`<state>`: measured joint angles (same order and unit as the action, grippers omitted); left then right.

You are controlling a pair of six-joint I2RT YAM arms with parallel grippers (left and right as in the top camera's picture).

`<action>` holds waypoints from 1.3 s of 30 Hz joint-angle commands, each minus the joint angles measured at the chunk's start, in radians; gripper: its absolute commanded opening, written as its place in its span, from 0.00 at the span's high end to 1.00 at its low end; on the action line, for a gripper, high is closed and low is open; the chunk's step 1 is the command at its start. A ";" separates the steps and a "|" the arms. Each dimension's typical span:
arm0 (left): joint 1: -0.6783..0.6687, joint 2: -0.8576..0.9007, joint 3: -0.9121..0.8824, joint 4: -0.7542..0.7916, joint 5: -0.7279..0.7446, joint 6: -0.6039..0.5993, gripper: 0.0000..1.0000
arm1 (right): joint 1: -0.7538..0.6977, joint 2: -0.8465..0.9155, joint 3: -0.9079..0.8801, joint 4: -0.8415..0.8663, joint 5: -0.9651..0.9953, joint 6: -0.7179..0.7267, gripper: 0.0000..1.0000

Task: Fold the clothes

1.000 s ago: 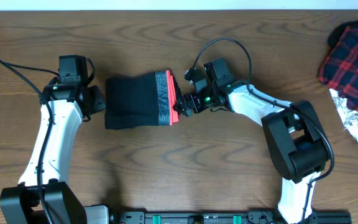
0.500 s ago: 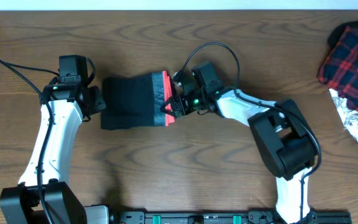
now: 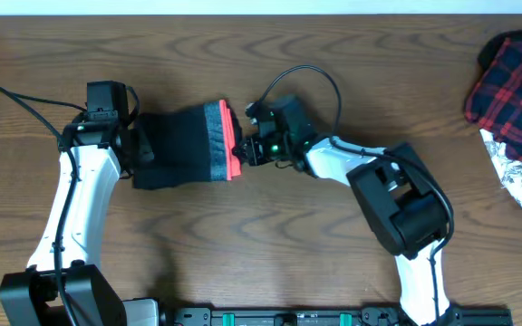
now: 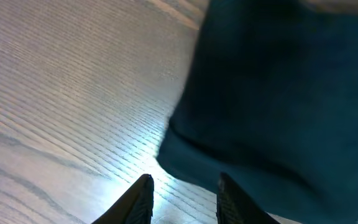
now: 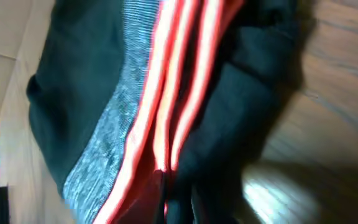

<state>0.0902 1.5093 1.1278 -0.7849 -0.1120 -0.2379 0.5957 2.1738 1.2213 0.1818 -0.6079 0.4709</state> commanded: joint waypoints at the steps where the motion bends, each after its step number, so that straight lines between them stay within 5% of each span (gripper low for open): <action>1: 0.005 -0.005 0.006 -0.003 -0.012 -0.011 0.66 | 0.065 0.021 -0.005 0.029 0.012 0.055 0.81; 4: 0.005 -0.005 0.006 -0.004 0.004 -0.012 0.66 | 0.087 0.021 -0.005 0.031 0.028 0.055 0.48; 7: 0.005 -0.005 0.006 -0.008 0.137 -0.012 0.65 | 0.075 0.021 -0.005 0.018 0.028 0.052 0.27; 11: 0.005 -0.005 0.006 -0.026 0.295 -0.080 0.66 | 0.026 0.018 -0.005 0.016 -0.033 0.052 0.19; 18: 0.005 -0.005 0.006 -0.061 0.355 -0.138 0.65 | -0.099 0.001 -0.005 -0.005 -0.147 0.052 0.01; 21: 0.005 -0.005 0.006 -0.092 0.443 -0.177 0.66 | -0.148 -0.014 -0.005 -0.017 -0.177 0.022 0.01; 27: 0.005 -0.005 -0.044 -0.116 0.442 -0.455 0.66 | -0.230 -0.081 -0.002 -0.082 -0.253 -0.085 0.01; 35: 0.005 -0.005 -0.193 -0.030 0.476 -0.599 0.61 | -0.217 -0.203 0.158 -0.726 0.032 -0.539 0.01; 37: 0.005 -0.005 -0.239 0.035 0.522 -0.607 0.61 | -0.196 -0.226 0.204 -0.827 0.150 -0.578 0.12; 39: 0.005 -0.005 -0.282 0.114 0.556 -0.615 0.61 | -0.185 -0.246 0.232 -0.871 0.200 -0.589 0.41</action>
<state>0.0898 1.5093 0.8894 -0.7200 0.3748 -0.8051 0.3870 1.9854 1.3987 -0.6567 -0.5728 0.0128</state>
